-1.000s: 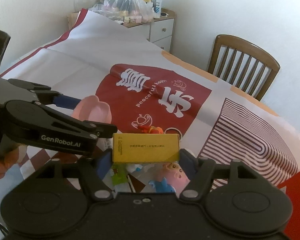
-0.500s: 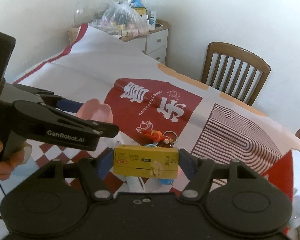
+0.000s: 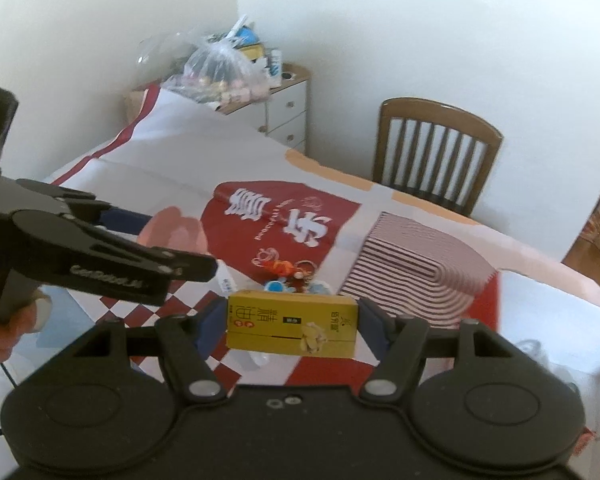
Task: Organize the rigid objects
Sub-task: 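Carry the heart dish and yellow box into the cardboard box with both tools, then open both tools to release the dish and box inside the box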
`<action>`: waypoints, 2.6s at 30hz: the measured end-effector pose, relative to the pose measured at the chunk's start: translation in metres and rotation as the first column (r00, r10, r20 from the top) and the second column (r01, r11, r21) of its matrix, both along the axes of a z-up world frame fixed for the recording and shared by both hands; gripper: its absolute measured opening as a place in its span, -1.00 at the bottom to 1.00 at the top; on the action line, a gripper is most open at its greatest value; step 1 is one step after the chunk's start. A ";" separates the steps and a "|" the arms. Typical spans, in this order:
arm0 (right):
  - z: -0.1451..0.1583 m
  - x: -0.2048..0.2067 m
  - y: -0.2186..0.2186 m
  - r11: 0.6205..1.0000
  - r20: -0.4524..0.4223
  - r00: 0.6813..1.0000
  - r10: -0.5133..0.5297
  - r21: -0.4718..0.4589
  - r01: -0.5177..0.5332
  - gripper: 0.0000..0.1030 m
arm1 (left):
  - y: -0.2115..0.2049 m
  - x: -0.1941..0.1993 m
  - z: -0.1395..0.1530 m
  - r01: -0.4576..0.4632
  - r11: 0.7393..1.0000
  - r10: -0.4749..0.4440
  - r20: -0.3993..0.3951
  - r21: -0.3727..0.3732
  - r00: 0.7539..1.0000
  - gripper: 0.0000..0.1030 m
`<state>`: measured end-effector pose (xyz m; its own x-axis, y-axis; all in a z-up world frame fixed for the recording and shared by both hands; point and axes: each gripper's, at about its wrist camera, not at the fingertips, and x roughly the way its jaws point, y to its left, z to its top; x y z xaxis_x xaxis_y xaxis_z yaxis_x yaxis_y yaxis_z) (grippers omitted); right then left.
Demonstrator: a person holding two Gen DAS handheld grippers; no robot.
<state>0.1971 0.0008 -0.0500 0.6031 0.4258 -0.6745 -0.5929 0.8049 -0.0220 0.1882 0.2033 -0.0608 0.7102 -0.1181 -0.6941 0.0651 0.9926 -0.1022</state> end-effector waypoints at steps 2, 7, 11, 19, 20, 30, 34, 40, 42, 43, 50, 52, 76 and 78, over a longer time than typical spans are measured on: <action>0.006 -0.004 -0.012 1.000 0.005 1.000 -0.015 0.005 0.015 0.33 | -0.010 -0.004 0.007 0.010 1.000 -0.010 -0.001 0.006 1.000 0.51; 0.016 -0.014 -0.038 0.999 0.026 0.999 -0.037 0.002 0.037 0.33 | -0.038 -0.012 0.020 0.034 0.999 -0.034 0.000 0.016 0.999 0.51; 0.023 -0.020 -0.064 0.999 0.041 0.998 -0.053 0.013 0.052 0.33 | -0.065 -0.016 0.027 0.058 0.998 -0.058 0.008 0.025 0.998 0.51; 0.028 -0.026 -0.122 0.997 0.062 0.995 -0.082 0.014 0.081 0.33 | -0.127 -0.015 0.033 0.110 0.993 -0.111 0.008 0.038 0.994 0.51; 0.028 -0.026 -0.129 0.996 0.063 0.994 -0.086 0.016 0.085 0.33 | -0.136 -0.014 0.033 0.118 0.992 -0.119 0.008 0.042 0.993 0.51; 0.023 -0.021 -0.203 0.990 0.064 0.988 -0.138 0.013 0.137 0.33 | -0.215 -0.001 0.026 0.174 0.983 -0.174 -0.014 0.059 0.985 0.51; 0.016 -0.015 -0.229 0.988 0.053 0.986 -0.157 0.013 0.157 0.33 | -0.238 0.012 0.020 0.182 0.982 -0.180 -0.039 0.058 0.983 0.51; 0.005 -0.005 -0.261 0.982 0.038 0.982 -0.187 0.006 0.187 0.33 | -0.271 0.035 0.008 0.204 0.976 -0.199 -0.073 0.074 0.977 0.51; 0.001 -0.001 -0.270 0.981 0.032 0.980 -0.196 0.005 0.196 0.33 | -0.279 0.044 0.002 0.207 0.975 -0.200 -0.086 0.081 0.976 0.51; 0.000 0.000 -0.274 0.980 0.029 0.980 -0.199 0.004 0.199 0.33 | -0.283 0.050 0.000 0.207 0.975 -0.200 -0.093 0.083 0.975 0.51; -0.017 0.019 -0.291 0.978 0.000 0.978 -0.209 -0.018 0.209 0.33 | -0.305 0.081 -0.022 0.200 0.973 -0.184 -0.143 0.111 0.973 0.51; -0.021 0.024 -0.292 0.979 -0.007 0.980 -0.200 -0.026 0.200 0.33 | -0.310 0.091 -0.029 0.195 0.974 -0.175 -0.164 0.117 0.971 0.51; -0.065 0.060 -0.269 0.988 -0.129 0.983 -0.134 -0.095 0.122 0.33 | -0.336 0.145 -0.078 0.173 0.978 -0.130 -0.314 0.115 0.941 0.52; -0.068 0.062 -0.272 0.988 -0.146 0.979 -0.142 -0.082 0.131 0.33 | -0.335 0.147 -0.081 0.168 0.980 -0.124 -0.327 0.109 0.937 0.52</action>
